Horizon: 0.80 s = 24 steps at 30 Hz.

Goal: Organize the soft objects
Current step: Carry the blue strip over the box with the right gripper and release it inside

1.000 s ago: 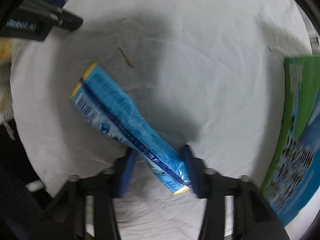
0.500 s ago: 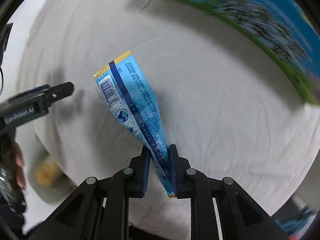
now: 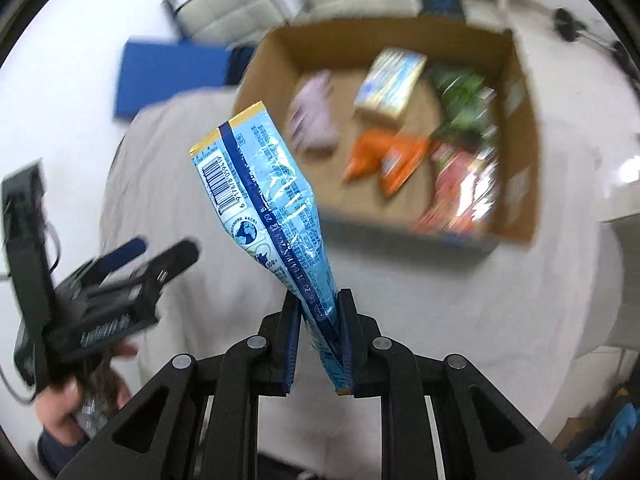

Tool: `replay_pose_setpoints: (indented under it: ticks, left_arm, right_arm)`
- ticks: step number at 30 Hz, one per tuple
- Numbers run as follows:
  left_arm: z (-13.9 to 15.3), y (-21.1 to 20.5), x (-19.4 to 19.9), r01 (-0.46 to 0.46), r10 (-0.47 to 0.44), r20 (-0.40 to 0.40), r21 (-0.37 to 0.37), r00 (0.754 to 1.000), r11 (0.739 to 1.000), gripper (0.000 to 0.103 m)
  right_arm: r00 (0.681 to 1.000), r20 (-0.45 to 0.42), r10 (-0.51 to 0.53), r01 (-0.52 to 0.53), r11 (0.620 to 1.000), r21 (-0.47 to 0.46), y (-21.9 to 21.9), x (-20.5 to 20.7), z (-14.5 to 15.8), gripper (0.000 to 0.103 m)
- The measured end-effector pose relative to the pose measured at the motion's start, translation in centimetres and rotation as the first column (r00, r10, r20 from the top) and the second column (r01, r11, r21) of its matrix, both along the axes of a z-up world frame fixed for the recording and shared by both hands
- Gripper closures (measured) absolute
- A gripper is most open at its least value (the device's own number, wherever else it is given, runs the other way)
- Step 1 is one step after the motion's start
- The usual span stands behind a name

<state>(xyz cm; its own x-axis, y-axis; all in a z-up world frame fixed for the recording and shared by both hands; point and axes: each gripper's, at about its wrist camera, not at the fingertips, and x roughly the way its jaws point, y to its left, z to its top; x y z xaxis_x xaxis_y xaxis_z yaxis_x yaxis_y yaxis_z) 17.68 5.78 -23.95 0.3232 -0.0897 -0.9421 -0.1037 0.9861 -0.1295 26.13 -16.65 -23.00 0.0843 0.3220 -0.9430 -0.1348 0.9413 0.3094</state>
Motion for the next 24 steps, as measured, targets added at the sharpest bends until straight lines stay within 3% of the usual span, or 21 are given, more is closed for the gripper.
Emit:
replay_pose_setpoints:
  ticks: [5,7,14,18,21,24]
  left_arm:
    - [-0.1,-2.1,4.4,0.04,-0.041,0.035,0.043,0.999,0.998,0.0]
    - [-1.2,-2.9,6.4,0.041,-0.043,0.032,0.067,0.999,0.997,0.0]
    - [-4.6,-1.7,8.1,0.01,-0.008,-0.018,0.097,1.0,0.995,0.0]
    - [-5.1,-0.6,7.4,-0.007,0.011,-0.045,0.092,0.999,0.996,0.0]
    - [-5.2,-0.1,6.9,-0.014,0.019,-0.052,0.097,0.998,0.995,0.0]
    - [-5.1,0.2,6.7,-0.02,0.025,-0.056,0.095,0.998,0.995,0.0]
  right_arm:
    - [0.997,-0.004,-0.077,0.077,0.997,-0.024,-1.5,3.5,-1.6,0.084]
    - [0.997,-0.01,-0.078,0.077,0.996,-0.039,-0.4,5.0,-3.9,0.084]
    - [0.985,-0.065,0.16,-0.166,0.981,-0.103,5.2,6.7,-9.8,0.084]
    - [0.935,-0.096,0.342,-0.354,0.922,-0.156,7.6,6.3,-11.6,0.084]
    - [0.869,-0.104,0.484,-0.494,0.838,-0.231,9.1,5.7,-12.2,0.084]
    - [0.832,-0.136,0.537,-0.553,0.786,-0.276,9.7,5.3,-12.9,0.084]
